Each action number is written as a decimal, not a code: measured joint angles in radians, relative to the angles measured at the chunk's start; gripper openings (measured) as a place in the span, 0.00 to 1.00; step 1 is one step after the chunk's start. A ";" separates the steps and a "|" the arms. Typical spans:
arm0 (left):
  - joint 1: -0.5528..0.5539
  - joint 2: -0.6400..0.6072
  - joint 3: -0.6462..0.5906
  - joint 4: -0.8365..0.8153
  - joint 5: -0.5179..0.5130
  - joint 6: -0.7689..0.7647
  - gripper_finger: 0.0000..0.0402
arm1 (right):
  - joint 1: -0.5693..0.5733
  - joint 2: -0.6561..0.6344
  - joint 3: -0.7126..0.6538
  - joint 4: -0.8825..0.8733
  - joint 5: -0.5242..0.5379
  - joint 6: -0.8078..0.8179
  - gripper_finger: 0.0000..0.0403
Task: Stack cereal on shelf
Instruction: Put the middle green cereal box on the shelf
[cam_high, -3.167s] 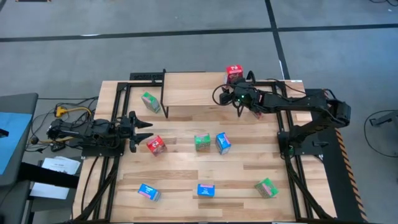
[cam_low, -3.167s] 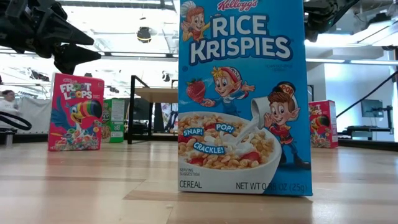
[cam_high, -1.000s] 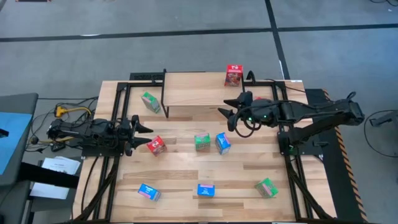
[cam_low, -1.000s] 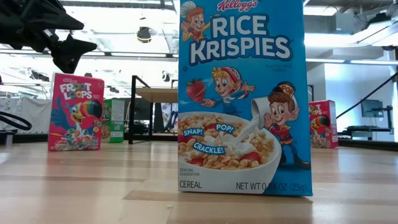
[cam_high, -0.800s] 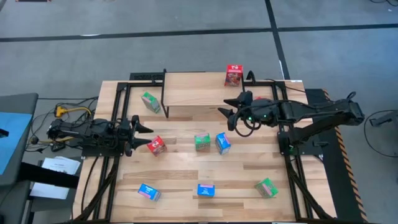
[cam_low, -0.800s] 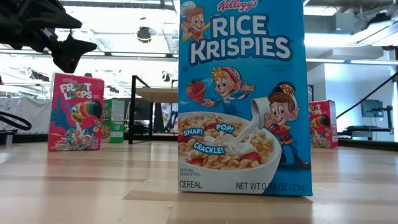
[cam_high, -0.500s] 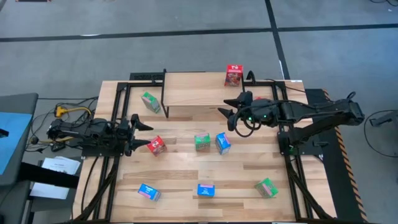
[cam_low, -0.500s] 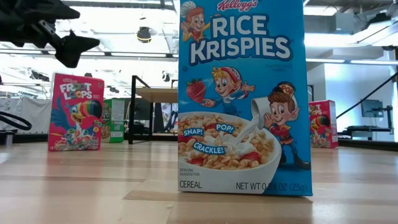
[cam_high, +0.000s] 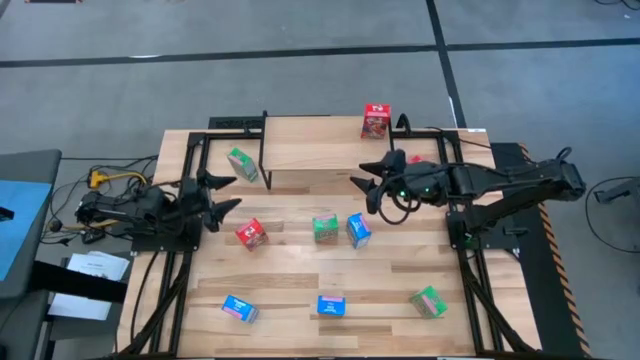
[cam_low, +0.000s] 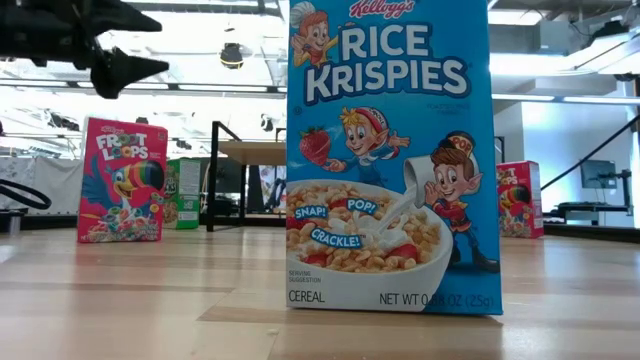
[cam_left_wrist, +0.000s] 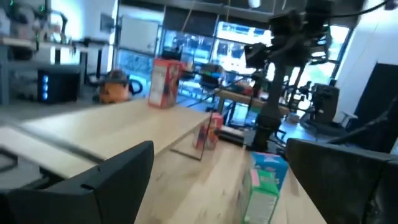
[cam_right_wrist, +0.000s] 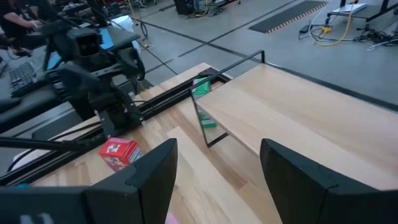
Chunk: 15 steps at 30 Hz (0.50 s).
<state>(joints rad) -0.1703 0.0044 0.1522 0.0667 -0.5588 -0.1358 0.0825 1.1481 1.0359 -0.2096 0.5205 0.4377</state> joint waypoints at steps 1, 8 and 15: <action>0.000 0.000 0.000 -0.018 0.000 -0.014 0.88 | 0.005 0.000 0.000 0.000 0.000 0.000 0.63; 0.000 0.001 0.000 -0.140 0.097 -0.151 0.88 | 0.034 0.000 0.000 0.000 0.000 0.000 0.63; 0.000 0.011 0.001 0.045 0.216 -0.048 0.88 | 0.058 0.000 0.000 0.011 0.000 0.000 0.63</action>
<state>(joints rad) -0.1707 0.0157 0.1531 0.1114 -0.3427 -0.1834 0.1402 1.1481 1.0357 -0.1989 0.5205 0.4377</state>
